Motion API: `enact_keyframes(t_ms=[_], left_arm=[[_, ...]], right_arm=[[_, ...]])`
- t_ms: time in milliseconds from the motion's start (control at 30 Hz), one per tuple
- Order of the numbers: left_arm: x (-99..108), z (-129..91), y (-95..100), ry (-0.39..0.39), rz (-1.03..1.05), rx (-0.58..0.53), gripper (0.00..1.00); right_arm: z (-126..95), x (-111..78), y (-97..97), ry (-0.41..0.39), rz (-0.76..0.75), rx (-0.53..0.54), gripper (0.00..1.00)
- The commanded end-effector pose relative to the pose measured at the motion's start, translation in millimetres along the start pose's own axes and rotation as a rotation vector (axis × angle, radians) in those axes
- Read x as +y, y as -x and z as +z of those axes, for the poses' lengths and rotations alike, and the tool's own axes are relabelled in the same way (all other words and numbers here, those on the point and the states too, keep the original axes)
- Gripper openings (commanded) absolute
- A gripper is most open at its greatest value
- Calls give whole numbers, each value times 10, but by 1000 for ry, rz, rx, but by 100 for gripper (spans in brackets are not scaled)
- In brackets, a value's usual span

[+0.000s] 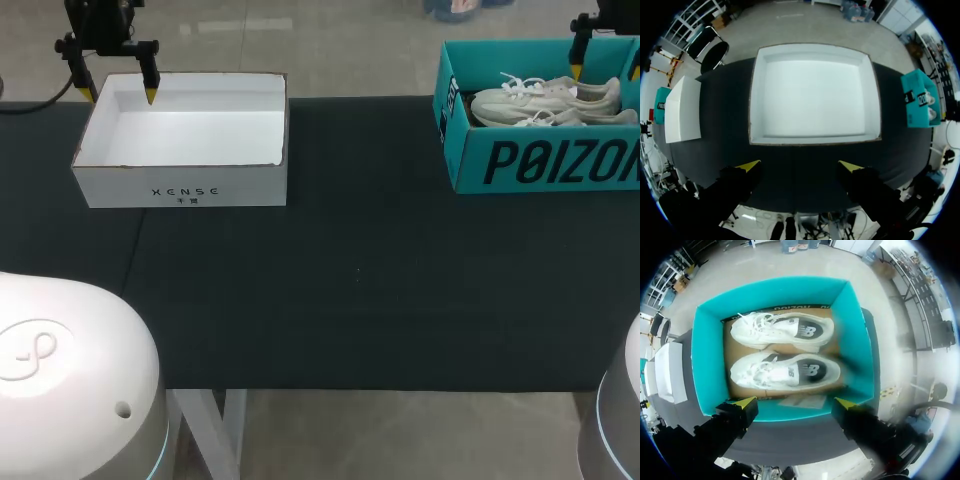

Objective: Take the shoe out of the shoebox, open the shoe tongue, remove and reinsert the insole, then place the shoe into the shoebox

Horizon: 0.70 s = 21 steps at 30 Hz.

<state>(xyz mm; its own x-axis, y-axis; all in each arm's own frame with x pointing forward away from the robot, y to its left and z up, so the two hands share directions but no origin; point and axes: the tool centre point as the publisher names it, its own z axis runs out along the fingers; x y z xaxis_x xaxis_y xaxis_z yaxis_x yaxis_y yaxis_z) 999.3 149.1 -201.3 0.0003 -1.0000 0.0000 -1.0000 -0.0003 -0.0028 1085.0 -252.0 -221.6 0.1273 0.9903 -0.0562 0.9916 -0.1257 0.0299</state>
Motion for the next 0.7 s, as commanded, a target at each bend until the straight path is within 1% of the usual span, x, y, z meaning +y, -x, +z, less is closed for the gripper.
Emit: enact_keyframes(t_ms=[33, 233, 367, 467, 567, 600, 700], left_arm=[[-1, -5, 4, 1, 0, 0, 100], [-1, -5, 4, 1, 0, 0, 100], [-1, -5, 4, 1, 0, 0, 100], [-1, -5, 4, 1, 0, 0, 100], [-1, -5, 4, 1, 0, 0, 100], [-1, -5, 4, 1, 0, 0, 100], [-1, -5, 4, 1, 0, 0, 100]], right_arm=[[124, -85, 203, 26, 0, 29, 100], [370, -28, 423, -5, 23, 3, 100], [557, 5, 507, 4, 25, -15, 100], [695, 96, 568, 5, 47, -24, 100], [758, 173, 600, 22, 51, -37, 100], [791, 208, 629, 24, 62, -21, 100], [905, 266, 695, 31, 70, -33, 100]])
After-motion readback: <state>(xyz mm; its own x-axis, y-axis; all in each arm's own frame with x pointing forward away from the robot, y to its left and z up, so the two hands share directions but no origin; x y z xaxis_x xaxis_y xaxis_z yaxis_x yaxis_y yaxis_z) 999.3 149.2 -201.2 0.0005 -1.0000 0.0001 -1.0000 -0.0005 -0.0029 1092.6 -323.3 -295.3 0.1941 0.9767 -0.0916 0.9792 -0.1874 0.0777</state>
